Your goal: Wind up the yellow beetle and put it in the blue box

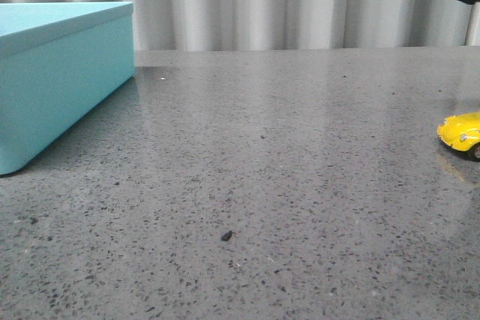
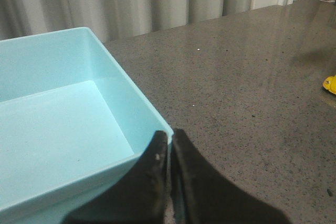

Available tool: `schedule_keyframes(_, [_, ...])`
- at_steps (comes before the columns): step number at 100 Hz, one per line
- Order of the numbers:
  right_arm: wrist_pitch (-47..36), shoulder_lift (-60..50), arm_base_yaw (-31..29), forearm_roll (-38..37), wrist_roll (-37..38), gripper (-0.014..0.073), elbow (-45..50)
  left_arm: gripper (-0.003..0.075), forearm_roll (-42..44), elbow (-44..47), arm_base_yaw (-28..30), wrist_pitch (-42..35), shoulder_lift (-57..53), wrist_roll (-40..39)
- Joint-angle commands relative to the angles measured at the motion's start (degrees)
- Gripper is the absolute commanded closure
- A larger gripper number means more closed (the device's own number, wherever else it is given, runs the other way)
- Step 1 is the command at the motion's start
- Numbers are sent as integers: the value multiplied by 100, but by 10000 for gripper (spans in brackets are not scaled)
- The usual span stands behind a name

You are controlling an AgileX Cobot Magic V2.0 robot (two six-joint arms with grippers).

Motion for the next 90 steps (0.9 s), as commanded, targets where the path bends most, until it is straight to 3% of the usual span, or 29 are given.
schedule_keyframes(1, [-129, -158, -37, 25, -19, 666, -124, 741, -33, -210, -47, -376, 89, 3])
schedule_keyframes(90, [-168, -158, -37, 88, -29, 666, 59, 741, -33, -210, -47, -376, 89, 3])
